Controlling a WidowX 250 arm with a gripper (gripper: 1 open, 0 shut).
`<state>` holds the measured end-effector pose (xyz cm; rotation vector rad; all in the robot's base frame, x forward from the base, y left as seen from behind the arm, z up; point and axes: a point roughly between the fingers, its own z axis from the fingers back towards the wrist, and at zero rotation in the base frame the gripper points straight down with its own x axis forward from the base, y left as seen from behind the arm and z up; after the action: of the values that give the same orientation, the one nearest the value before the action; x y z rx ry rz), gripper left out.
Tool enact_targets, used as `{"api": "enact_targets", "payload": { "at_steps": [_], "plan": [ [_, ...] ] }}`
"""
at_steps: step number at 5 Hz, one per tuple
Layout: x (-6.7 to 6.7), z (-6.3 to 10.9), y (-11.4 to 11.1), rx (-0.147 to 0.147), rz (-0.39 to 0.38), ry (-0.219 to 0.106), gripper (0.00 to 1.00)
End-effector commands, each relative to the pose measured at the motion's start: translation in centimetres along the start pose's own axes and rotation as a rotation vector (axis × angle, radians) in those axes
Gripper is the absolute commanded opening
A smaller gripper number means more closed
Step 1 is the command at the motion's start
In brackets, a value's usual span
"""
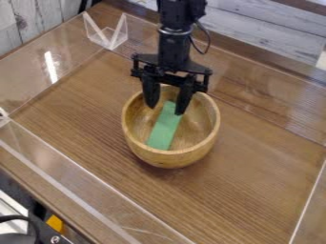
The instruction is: Remove the green block from inside the brown bowl and put it on the table
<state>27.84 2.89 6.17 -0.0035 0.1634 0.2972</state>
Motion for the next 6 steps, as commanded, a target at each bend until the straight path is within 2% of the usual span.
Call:
{"api": "enact_targets", "payload": {
  "at_steps": [1, 2, 3, 4, 5, 6],
  "plan": [
    [0.6, 1.4, 0.0, -0.022, 0.057, -0.052, 0.00],
    [0.0, 2.6, 0.5, -0.016, -0.006, -0.062, 1.00],
    [-0.6, 3.6, 1.0, -0.011, -0.067, -0.074, 1.00],
    [0.0, 3.8, 1.4, -0.015, -0.082, -0.083, 0.00],
    [0.6, 3.8, 1.7, -0.017, -0.092, -0.089, 0.00],
    [0.5, 3.7, 0.3, -0.020, -0.103, -0.083, 1.00]
  ]
}}
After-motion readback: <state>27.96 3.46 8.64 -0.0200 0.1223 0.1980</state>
